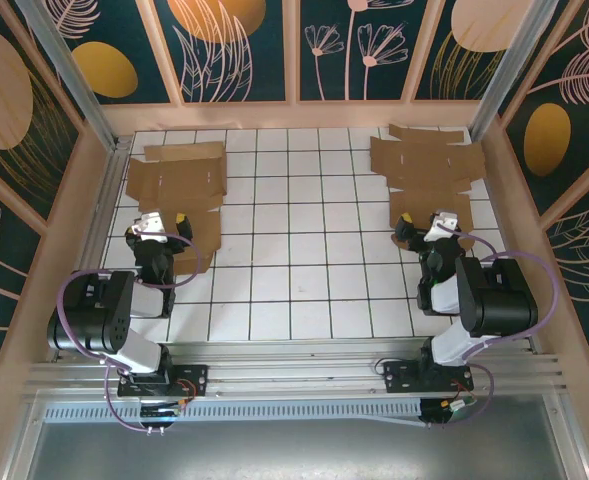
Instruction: Fold the paper box
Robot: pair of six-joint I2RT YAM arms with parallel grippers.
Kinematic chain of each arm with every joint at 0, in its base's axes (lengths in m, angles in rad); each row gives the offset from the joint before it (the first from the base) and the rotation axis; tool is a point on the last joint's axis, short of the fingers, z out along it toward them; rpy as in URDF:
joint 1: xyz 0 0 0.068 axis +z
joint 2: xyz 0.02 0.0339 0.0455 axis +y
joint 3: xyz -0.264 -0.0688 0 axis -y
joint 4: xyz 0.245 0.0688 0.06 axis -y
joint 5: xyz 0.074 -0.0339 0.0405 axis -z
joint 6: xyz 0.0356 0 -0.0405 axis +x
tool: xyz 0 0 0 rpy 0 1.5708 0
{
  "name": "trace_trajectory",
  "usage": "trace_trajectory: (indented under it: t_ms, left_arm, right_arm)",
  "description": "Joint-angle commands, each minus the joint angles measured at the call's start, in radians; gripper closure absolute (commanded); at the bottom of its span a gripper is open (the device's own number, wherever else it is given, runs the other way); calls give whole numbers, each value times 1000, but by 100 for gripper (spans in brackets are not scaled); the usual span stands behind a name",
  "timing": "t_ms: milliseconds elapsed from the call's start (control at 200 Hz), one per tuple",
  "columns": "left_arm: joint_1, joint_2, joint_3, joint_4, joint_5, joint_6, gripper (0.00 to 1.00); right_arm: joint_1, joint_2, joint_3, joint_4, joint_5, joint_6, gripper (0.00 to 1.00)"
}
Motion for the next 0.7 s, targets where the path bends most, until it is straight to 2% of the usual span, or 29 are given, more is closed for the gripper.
trace_trajectory:
  t_ms: [0,495,551,611,696]
  left_arm:
    - [4,-11,11,29,-7,-15,1]
    - [4,-28,5,26,-14,-16,1]
    - [4,-90,5,-18,-30,-21,1]
    - [4,-202,17,-133,-59,-32,1]
    - [4,-384,65,-344,-88,-133,1]
  right_arm:
    - [8,-8,13,20,-6,-22,1]
    - [6,-26,10,19,-6,-12,1]
    - [24,-112,18,-77,3,-35,1]
    - [49,-232,68,-258,75,-41,1]
    - [21,-318,176,-498,149,93,1]
